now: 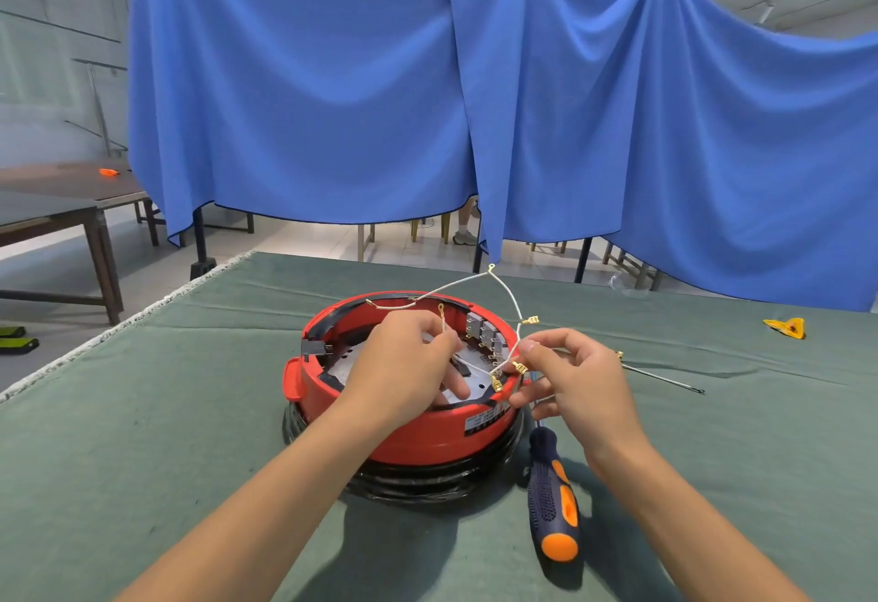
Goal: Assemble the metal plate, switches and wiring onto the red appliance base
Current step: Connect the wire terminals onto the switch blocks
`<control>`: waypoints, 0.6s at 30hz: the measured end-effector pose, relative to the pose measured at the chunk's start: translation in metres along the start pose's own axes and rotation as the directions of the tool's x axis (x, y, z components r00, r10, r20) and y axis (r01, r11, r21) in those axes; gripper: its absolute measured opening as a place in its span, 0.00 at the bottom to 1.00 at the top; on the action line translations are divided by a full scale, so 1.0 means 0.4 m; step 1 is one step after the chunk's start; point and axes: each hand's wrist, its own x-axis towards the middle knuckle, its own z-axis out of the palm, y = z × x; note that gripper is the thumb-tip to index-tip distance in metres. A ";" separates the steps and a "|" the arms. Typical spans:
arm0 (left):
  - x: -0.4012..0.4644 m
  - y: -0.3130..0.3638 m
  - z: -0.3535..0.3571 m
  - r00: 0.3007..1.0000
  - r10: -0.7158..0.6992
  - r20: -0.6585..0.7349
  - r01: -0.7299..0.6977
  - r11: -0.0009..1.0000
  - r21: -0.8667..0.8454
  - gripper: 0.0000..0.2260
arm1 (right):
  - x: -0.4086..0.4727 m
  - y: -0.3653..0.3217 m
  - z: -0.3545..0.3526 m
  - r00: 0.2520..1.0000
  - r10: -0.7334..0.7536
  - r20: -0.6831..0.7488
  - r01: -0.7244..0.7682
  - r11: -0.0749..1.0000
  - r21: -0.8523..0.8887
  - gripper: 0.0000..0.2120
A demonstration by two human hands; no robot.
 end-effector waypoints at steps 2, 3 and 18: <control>-0.001 0.003 -0.004 0.998 -0.053 0.037 0.052 0.998 0.041 0.09 | -0.002 0.002 -0.002 0.999 -0.039 0.001 0.039 0.999 -0.038 0.02; -0.003 0.005 -0.007 0.993 -0.093 0.070 0.090 0.995 0.048 0.09 | -0.002 0.004 -0.004 0.996 -0.088 -0.005 0.088 0.993 -0.082 0.03; -0.050 0.069 -0.057 0.982 -0.172 0.079 0.077 0.744 0.664 0.17 | -0.021 -0.008 0.001 0.954 -0.244 0.176 0.293 0.884 -0.365 0.09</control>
